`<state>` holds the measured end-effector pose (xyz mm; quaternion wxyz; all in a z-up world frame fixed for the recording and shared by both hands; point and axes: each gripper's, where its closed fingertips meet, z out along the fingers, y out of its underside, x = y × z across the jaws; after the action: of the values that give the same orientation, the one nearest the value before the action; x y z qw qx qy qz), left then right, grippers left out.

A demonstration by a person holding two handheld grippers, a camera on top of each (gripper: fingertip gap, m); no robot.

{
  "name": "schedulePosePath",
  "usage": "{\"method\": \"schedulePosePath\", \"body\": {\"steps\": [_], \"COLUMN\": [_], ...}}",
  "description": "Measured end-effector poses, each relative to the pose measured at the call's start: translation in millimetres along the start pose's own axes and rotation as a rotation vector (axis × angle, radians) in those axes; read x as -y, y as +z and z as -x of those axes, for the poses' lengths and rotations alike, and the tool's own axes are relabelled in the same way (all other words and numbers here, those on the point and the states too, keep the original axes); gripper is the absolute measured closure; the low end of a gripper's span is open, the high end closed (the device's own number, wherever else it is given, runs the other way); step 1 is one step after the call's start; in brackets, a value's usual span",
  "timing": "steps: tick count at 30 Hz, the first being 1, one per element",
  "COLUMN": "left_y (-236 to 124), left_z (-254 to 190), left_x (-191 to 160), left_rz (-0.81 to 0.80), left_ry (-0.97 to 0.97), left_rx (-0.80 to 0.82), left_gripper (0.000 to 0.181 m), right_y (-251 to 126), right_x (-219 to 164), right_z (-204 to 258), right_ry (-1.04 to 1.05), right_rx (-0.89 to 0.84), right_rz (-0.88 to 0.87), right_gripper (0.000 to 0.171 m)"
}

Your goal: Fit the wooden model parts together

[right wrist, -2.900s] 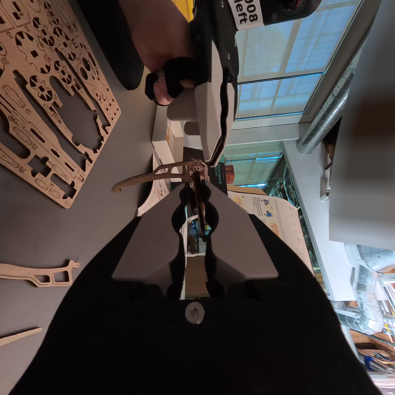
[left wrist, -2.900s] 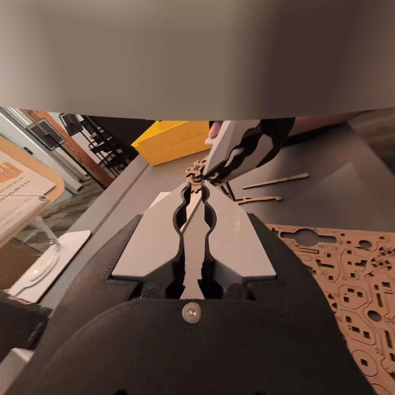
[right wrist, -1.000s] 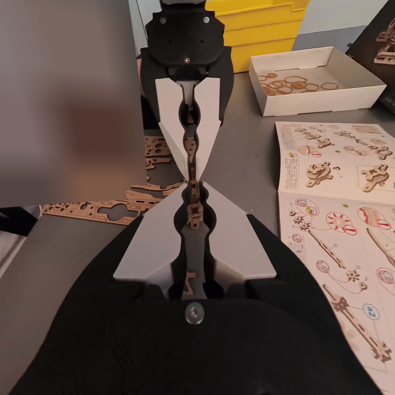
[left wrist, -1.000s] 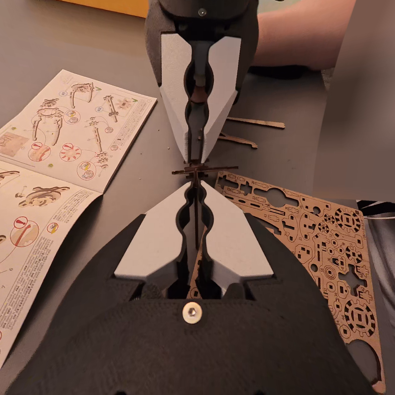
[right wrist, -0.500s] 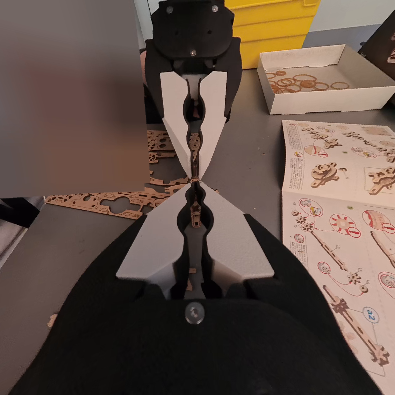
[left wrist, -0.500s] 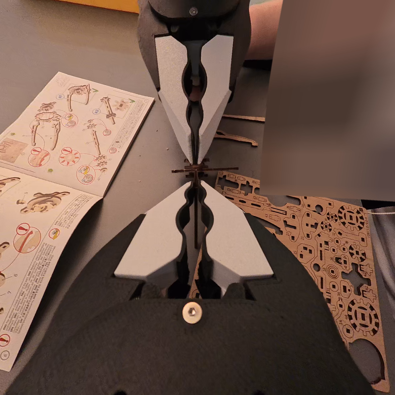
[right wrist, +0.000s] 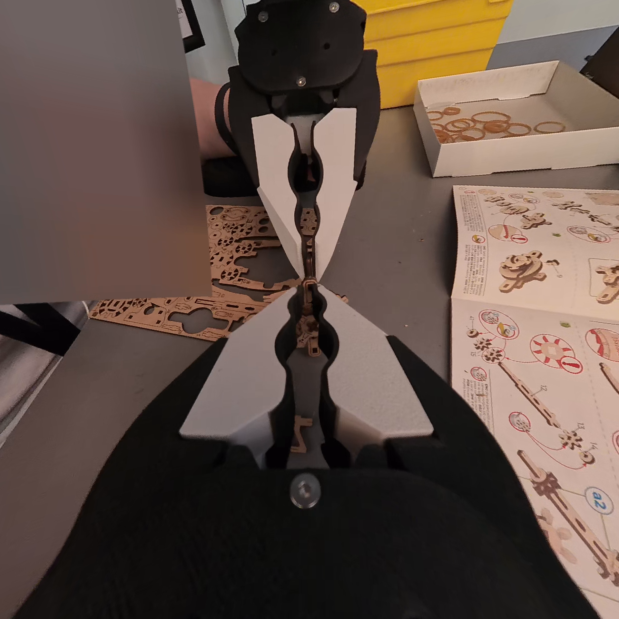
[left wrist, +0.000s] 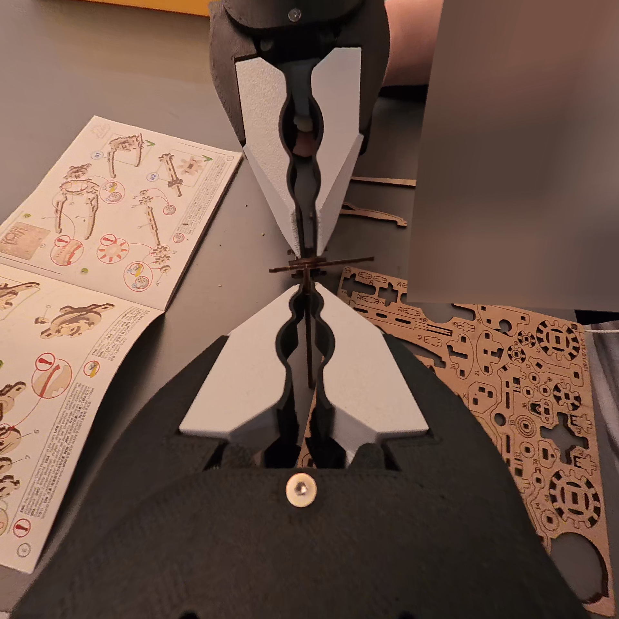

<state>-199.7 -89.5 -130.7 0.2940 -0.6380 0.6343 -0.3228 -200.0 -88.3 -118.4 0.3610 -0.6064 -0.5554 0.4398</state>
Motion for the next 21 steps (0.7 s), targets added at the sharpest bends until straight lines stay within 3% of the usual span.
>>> {"method": "schedulePosePath", "body": {"steps": [21], "left_y": [-0.3], "left_z": [-1.5], "left_x": [-0.1], "left_rz": [0.008], "left_ry": [0.032], "left_rx": [0.01], "left_gripper": [0.181], "right_y": [0.6], "right_x": [4.6], "right_z": [-0.6], "right_ry": [-0.014], "right_rx": [-0.005], "right_rz": [-0.022], "right_gripper": [0.169]}}
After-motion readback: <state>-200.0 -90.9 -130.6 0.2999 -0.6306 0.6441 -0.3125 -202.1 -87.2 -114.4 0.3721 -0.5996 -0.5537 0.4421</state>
